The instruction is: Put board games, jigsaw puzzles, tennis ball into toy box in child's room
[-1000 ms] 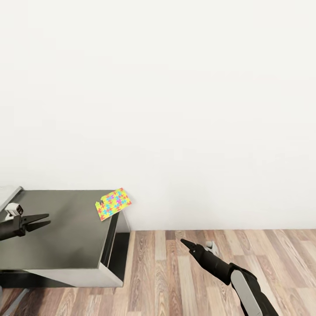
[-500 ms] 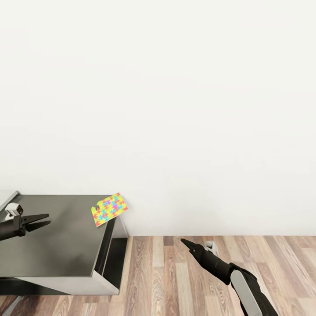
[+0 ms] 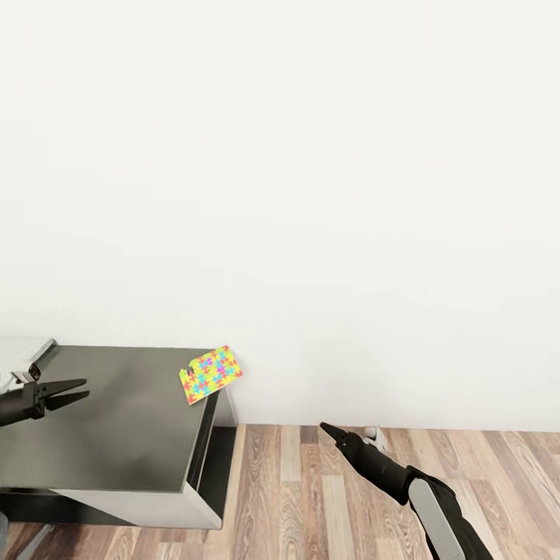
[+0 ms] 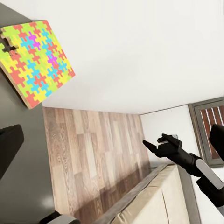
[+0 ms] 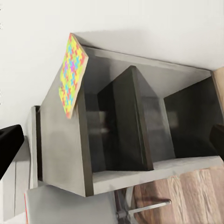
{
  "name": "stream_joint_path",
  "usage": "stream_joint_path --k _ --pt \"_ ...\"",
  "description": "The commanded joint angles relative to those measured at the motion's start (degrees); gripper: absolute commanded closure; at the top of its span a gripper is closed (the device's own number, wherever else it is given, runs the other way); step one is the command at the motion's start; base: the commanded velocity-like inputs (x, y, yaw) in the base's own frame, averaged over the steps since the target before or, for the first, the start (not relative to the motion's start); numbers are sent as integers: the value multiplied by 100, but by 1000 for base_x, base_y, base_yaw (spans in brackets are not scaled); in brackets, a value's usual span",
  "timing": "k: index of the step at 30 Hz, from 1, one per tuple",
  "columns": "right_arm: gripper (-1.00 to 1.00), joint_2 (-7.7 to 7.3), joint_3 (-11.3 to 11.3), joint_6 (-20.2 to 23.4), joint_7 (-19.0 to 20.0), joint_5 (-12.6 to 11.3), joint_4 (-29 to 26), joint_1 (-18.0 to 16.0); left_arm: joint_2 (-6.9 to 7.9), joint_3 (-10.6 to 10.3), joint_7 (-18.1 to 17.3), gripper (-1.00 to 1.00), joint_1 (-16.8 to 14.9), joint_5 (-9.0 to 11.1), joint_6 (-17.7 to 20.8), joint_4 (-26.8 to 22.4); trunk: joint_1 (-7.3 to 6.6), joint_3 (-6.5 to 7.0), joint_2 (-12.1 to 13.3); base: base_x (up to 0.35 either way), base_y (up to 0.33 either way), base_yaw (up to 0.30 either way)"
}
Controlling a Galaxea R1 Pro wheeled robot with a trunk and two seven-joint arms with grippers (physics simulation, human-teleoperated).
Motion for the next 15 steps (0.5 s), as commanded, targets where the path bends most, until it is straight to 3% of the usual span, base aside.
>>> stream_joint_path --k 1,15 --pt "-100 1 -11 43 5 -22 -2 -4 5 -43 -23 -100 -8 29 59 2 4 -1 -11 0 12 65" --pt "-100 -4 -11 43 5 -22 11 -4 3 -43 -23 -100 -8 29 56 2 4 132 -11 0 2 68"
